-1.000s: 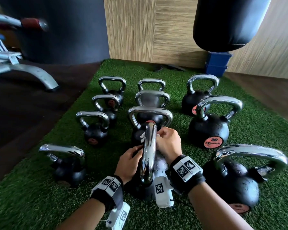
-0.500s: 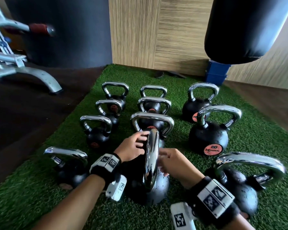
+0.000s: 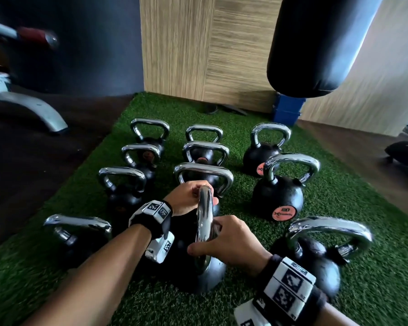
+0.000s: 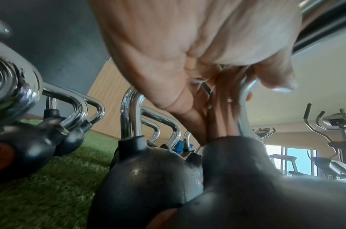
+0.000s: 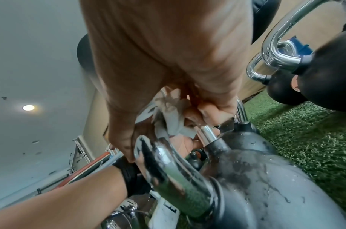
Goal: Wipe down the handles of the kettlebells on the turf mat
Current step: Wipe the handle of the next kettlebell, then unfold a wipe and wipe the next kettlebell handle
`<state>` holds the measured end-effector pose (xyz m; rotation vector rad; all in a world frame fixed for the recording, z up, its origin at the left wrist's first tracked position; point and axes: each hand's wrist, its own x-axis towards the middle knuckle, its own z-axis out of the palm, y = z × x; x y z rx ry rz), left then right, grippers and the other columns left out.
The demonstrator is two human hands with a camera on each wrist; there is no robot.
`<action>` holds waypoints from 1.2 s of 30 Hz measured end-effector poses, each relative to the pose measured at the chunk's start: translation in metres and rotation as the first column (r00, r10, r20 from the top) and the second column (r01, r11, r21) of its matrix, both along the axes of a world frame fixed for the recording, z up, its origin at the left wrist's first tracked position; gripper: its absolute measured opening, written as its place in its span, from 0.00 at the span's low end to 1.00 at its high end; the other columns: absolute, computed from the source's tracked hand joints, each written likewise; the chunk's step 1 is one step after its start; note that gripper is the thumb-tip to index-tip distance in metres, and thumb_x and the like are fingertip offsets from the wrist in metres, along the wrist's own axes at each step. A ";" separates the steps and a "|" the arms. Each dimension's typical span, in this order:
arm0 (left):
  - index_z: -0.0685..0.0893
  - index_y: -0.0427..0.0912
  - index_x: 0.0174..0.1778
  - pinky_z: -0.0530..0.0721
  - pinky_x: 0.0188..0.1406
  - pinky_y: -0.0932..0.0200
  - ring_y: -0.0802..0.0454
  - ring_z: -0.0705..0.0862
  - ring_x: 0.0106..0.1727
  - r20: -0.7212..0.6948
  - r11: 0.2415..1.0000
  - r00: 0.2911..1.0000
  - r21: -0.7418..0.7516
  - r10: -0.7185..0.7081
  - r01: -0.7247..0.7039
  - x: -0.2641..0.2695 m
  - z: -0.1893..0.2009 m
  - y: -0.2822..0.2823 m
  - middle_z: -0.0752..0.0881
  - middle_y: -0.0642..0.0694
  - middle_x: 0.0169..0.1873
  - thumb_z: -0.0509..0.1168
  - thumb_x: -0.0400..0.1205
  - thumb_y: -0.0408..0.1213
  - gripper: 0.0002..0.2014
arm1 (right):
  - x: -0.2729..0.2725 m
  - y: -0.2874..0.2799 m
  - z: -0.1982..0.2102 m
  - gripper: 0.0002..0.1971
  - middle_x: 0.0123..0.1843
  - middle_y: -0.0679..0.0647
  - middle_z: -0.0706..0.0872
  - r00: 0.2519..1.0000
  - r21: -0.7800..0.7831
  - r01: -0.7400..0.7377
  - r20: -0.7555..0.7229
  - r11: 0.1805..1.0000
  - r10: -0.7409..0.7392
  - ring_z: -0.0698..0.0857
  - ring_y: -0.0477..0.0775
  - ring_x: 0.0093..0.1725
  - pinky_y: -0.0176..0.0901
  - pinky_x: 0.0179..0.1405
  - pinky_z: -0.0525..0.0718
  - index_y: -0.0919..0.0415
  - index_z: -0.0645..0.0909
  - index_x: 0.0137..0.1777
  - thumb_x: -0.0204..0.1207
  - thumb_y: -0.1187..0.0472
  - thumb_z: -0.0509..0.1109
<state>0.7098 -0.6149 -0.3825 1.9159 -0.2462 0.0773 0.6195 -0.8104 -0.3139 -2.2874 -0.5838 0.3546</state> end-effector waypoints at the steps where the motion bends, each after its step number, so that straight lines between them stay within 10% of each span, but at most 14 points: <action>1: 0.85 0.49 0.41 0.79 0.49 0.51 0.49 0.84 0.43 0.030 0.996 0.999 0.078 0.038 -0.041 -0.004 0.000 0.003 0.90 0.43 0.44 0.79 0.72 0.54 0.15 | 0.001 -0.003 0.000 0.15 0.25 0.38 0.85 1.000 -0.023 0.009 0.021 1.000 -0.008 0.79 0.34 0.24 0.25 0.18 0.70 0.45 0.86 0.30 0.51 0.40 0.85; 4: 0.84 0.63 0.42 0.79 0.42 0.66 0.68 0.85 0.38 0.157 0.949 0.975 0.248 0.156 -0.192 -0.026 0.005 0.015 0.89 0.61 0.38 0.76 0.75 0.58 0.09 | 0.008 -0.016 0.000 0.25 0.28 0.46 0.85 0.992 -0.101 0.026 0.129 0.995 -0.013 0.76 0.38 0.24 0.34 0.20 0.71 0.56 0.86 0.35 0.47 0.37 0.83; 9: 0.85 0.53 0.42 0.78 0.37 0.70 0.64 0.86 0.37 0.241 0.868 0.892 0.235 0.383 -0.437 -0.077 0.009 0.035 0.89 0.59 0.33 0.78 0.71 0.50 0.10 | 0.029 -0.038 0.006 0.14 0.31 0.47 0.86 0.955 -0.093 0.067 0.295 0.993 -0.037 0.83 0.39 0.35 0.36 0.27 0.79 0.39 0.87 0.33 0.48 0.39 0.82; 13: 0.88 0.53 0.51 0.82 0.46 0.65 0.60 0.88 0.42 0.211 0.896 0.917 0.224 0.339 -0.383 -0.113 0.009 0.044 0.90 0.57 0.38 0.77 0.77 0.51 0.11 | 0.048 -0.042 0.002 0.20 0.43 0.44 0.88 0.944 -0.082 0.096 0.324 0.992 -0.065 0.85 0.43 0.41 0.30 0.34 0.81 0.44 0.77 0.31 0.50 0.43 0.87; 17: 0.86 0.56 0.62 0.75 0.43 0.79 0.77 0.83 0.35 0.142 0.922 0.935 0.172 0.325 -0.347 -0.130 0.016 0.050 0.85 0.72 0.29 0.75 0.76 0.57 0.20 | 0.053 -0.043 -0.001 0.22 0.47 0.46 0.87 0.937 -0.090 0.047 0.349 0.995 -0.013 0.84 0.43 0.44 0.21 0.34 0.75 0.43 0.75 0.35 0.54 0.46 0.89; 21: 0.94 0.54 0.56 0.86 0.58 0.61 0.71 0.89 0.52 0.097 0.898 0.897 0.049 0.431 -0.437 -0.136 0.018 0.044 0.93 0.68 0.45 0.70 0.75 0.70 0.26 | 0.057 -0.042 -0.006 0.24 0.40 0.39 0.78 0.915 -0.096 0.056 0.402 0.994 -0.013 0.78 0.33 0.40 0.19 0.35 0.73 0.58 0.88 0.50 0.57 0.48 0.88; 25: 0.94 0.51 0.43 0.85 0.52 0.52 0.60 0.90 0.44 0.221 0.766 0.830 0.319 0.512 -0.558 -0.136 0.036 0.027 0.93 0.55 0.37 0.50 0.79 0.75 0.36 | 0.059 -0.041 0.000 0.19 0.42 0.42 0.81 0.916 -0.137 0.040 0.400 0.990 0.018 0.79 0.42 0.42 0.22 0.32 0.70 0.42 0.79 0.37 0.57 0.48 0.89; 27: 0.93 0.51 0.45 0.87 0.50 0.52 0.55 0.90 0.46 0.425 0.664 0.752 0.365 0.504 -0.652 -0.128 0.053 0.005 0.93 0.54 0.42 0.57 0.83 0.67 0.27 | 0.059 -0.048 0.007 0.15 0.41 0.38 0.80 0.921 -0.179 0.024 0.388 0.984 0.048 0.79 0.40 0.43 0.21 0.33 0.71 0.43 0.87 0.41 0.58 0.50 0.88; 31: 0.89 0.48 0.61 0.83 0.63 0.61 0.56 0.87 0.58 0.662 0.829 0.697 0.201 0.278 -0.521 -0.097 0.083 -0.076 0.90 0.54 0.55 0.69 0.81 0.37 0.13 | 0.061 -0.091 0.033 0.16 0.37 0.33 0.81 0.913 -0.138 0.072 0.409 0.988 -0.010 0.80 0.28 0.38 0.16 0.37 0.72 0.43 0.91 0.52 0.65 0.58 0.85; 36: 0.70 0.61 0.79 0.73 0.73 0.68 0.69 0.76 0.73 0.409 0.974 0.904 0.126 0.121 -0.187 -0.075 0.052 -0.169 0.79 0.63 0.70 0.69 0.74 0.45 0.34 | 0.049 -0.180 0.059 0.14 0.33 0.40 0.83 0.817 0.043 0.314 0.497 0.948 -0.293 0.78 0.30 0.30 0.27 0.34 0.72 0.44 0.87 0.52 0.69 0.57 0.82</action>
